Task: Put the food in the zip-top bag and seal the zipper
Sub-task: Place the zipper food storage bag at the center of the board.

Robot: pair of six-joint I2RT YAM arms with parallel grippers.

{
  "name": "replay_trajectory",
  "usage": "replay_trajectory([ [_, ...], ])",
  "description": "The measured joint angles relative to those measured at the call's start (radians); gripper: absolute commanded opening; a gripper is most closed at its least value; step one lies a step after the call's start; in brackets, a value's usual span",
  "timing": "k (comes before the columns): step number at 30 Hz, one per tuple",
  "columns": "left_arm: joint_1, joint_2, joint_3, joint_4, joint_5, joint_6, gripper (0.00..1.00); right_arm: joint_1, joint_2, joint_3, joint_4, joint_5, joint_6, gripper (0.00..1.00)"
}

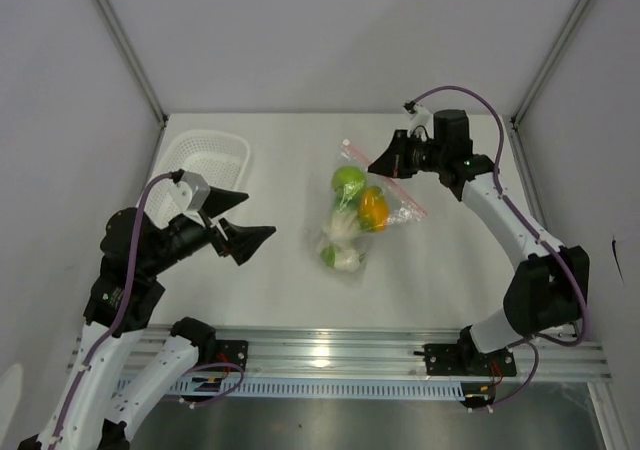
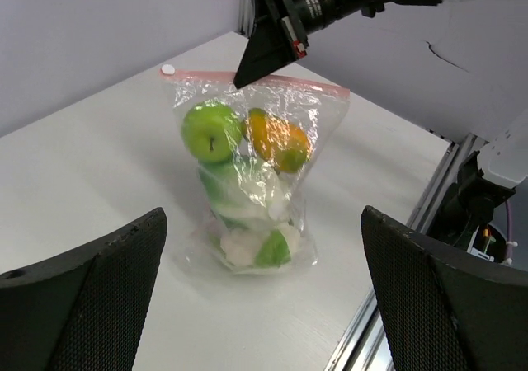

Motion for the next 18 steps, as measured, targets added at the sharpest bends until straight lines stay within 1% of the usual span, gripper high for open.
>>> replay_trajectory([
  [6,0.000,-0.010,-0.059,0.007,0.016,-0.015,0.99,-0.157,0.146,-0.001,0.013,-0.006,-0.006,0.00],
  [13,0.000,-0.018,-0.118,0.024,0.053,-0.052,1.00,-0.273,0.225,-0.026,0.018,-0.019,-0.045,0.00],
  [14,0.000,-0.017,-0.126,0.030,0.060,-0.059,1.00,-0.285,0.236,-0.027,0.020,-0.024,-0.049,0.04],
  [15,0.000,-0.017,-0.133,0.034,0.066,-0.063,0.99,-0.293,0.246,-0.027,0.022,-0.025,-0.055,0.18],
  [17,0.000,-0.016,-0.146,0.038,0.079,-0.077,0.99,-0.299,0.263,-0.026,0.023,-0.023,-0.065,0.38],
  [18,0.000,-0.014,-0.149,0.039,0.082,-0.080,1.00,-0.299,0.269,-0.026,0.023,-0.022,-0.068,0.54],
])
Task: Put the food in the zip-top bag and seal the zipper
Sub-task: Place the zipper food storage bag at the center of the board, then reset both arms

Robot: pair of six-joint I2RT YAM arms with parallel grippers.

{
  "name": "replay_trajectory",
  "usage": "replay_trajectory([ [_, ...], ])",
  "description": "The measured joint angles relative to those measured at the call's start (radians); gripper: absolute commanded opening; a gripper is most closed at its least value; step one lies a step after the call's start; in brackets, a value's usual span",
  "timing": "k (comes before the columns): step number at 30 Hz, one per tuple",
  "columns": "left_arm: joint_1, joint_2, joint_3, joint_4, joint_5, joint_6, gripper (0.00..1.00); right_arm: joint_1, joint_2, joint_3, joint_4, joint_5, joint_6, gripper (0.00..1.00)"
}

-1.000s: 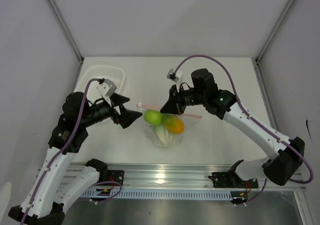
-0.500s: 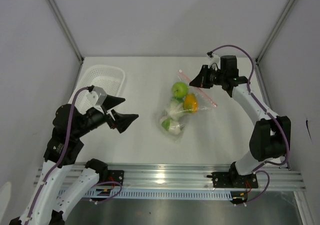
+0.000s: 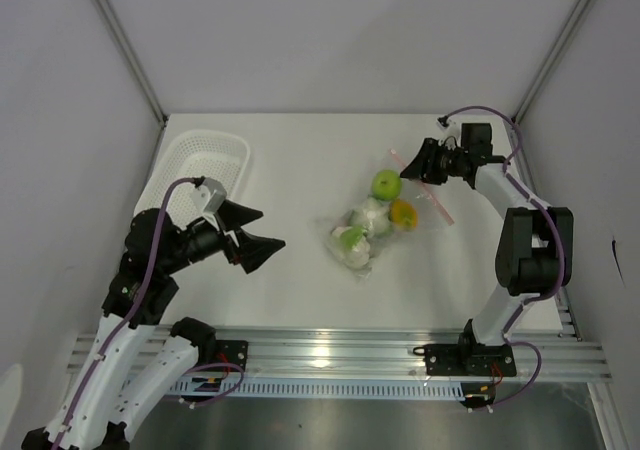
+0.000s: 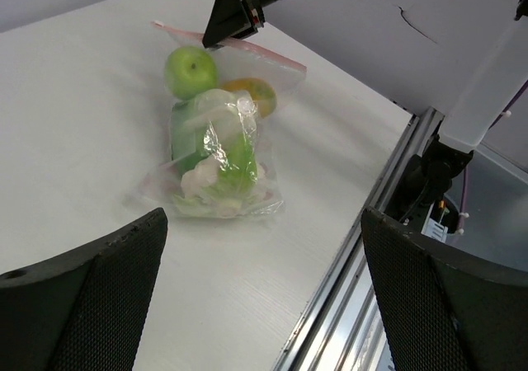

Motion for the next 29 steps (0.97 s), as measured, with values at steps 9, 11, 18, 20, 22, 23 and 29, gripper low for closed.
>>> replay_trajectory([
  [9,0.000,0.050,-0.007,0.013,0.025,-0.059,0.99,0.045,-0.024,0.088,-0.098,0.187,-0.028,0.99],
  [11,0.000,0.060,-0.008,0.021,0.026,-0.080,0.99,0.073,-0.064,0.129,-0.156,0.289,-0.026,0.99],
  [18,0.000,0.064,-0.042,0.059,0.031,-0.152,1.00,0.175,-0.313,0.149,-0.323,0.584,0.063,0.99],
  [20,0.000,0.063,-0.055,0.071,0.033,-0.173,0.99,0.217,-0.398,0.108,-0.369,0.660,0.101,0.99],
  [22,0.000,0.060,-0.072,0.082,0.039,-0.192,0.99,0.285,-0.472,0.050,-0.413,0.738,0.146,0.99],
  [23,0.000,0.056,-0.080,0.084,0.041,-0.202,1.00,0.322,-0.497,0.027,-0.438,0.766,0.167,0.99],
  [29,0.000,0.007,-0.175,0.155,0.063,-0.296,1.00,0.598,-0.650,-0.156,-0.592,0.918,0.328,1.00],
])
